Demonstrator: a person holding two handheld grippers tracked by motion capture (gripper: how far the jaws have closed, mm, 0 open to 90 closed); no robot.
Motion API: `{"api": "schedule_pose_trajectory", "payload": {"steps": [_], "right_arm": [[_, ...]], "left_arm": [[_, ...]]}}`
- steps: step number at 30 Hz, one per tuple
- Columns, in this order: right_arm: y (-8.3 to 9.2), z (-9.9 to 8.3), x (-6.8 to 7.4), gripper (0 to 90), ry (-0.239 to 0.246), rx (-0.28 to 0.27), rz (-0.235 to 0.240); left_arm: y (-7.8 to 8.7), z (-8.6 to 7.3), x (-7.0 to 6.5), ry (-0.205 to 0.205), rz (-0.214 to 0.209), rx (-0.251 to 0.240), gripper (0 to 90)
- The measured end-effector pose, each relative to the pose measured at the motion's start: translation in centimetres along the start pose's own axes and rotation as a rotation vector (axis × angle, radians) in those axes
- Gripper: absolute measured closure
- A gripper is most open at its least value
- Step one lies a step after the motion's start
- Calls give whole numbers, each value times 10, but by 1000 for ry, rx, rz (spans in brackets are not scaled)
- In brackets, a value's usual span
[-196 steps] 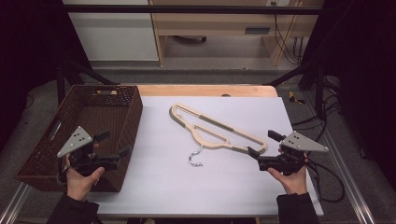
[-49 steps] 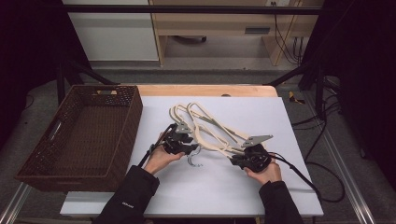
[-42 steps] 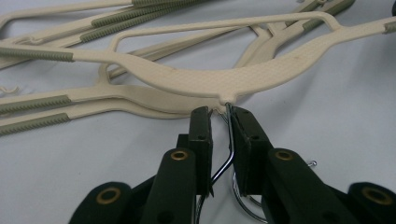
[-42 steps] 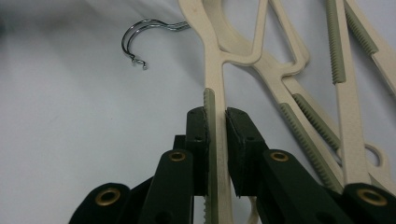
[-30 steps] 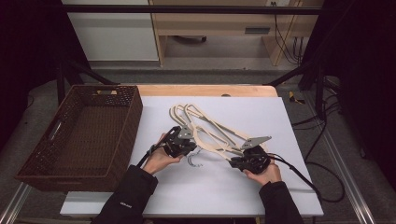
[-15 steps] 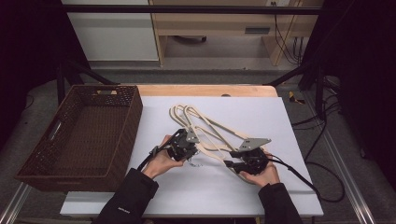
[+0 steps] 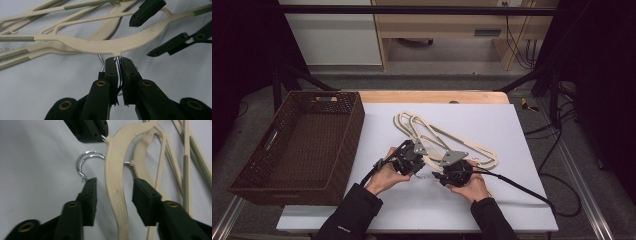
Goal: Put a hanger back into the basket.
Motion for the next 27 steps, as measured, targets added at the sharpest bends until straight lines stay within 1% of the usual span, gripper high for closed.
{"api": "schedule_pose_trajectory", "payload": {"steps": [1,2,3,4,5,6,7,8,9,10,11,12,13,14,15,16,17,18,19,20,22,24,25,27], "right_arm": [[-1,-2,0,670,10,9,-7],[-1,-2,0,722,17,12,-4],[0,-2,1,737,33,11,4],[0,-2,1,742,36,13,-5],[1,-3,1,748,45,16,-6],[1,-4,1,752,61,19,-13],[1,-4,1,756,62,17,-16],[3,-4,0,758,79,24,-21],[3,-4,0,758,79,24,-21],[6,-2,-1,767,83,8,-30],[9,-1,-2,771,85,4,-29],[12,1,-3,777,83,-5,-35],[15,2,-4,781,77,-12,-38],[20,4,-7,785,73,-24,-45],[24,5,-9,788,66,-21,-54],[27,5,-11,790,71,-22,-52],[30,5,-14,793,65,-26,-63],[33,6,-16,795,63,-30,-66],[36,6,-19,800,58,-32,-69],[39,5,-22,805,47,-34,-78],[45,6,-30,814,29,-46,-94],[52,7,-38,825,19,-52,-114],[55,6,-42,834,7,-50,-128],[62,7,-51,864,0,-64,-158]], "left_arm": [[0,0,0,-1,-3,2,841],[1,0,-1,0,-9,4,840],[1,0,-1,4,-17,4,837],[1,0,-1,4,-17,4,834],[6,5,-2,33,-34,-44,809],[10,8,-2,54,-41,-72,767],[16,11,0,63,-37,-97,701],[22,16,0,84,-35,-140,639],[22,16,0,84,-35,-140,584],[35,23,4,122,-13,-220,515],[35,23,4,122,-13,-220,467],[47,27,10,141,10,-275,402],[57,29,14,157,24,-312,358],[64,30,18,177,22,-344,301],[71,30,21,199,16,-368,253],[78,30,23,217,1,-384,222],[84,29,26,230,-12,-401,198],[89,27,28,233,-12,-411,178],[94,25,30,230,0,-421,161],[98,23,32,226,17,-425,150],[104,17,34,220,31,-428,125],[110,12,34,215,36,-433,111],[112,10,33,208,41,-434,107],[116,6,30,195,49,-436,98]]}}
Point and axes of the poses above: each handheld gripper's, and its own axes: y roughly backward along the jaws, z roughly out of its top, x roughly to its left, the point moved 10 cm from there along -y, roughly forward along the jaws, and after that the axes turned 3 degrees about z, right-handed, at the moved point
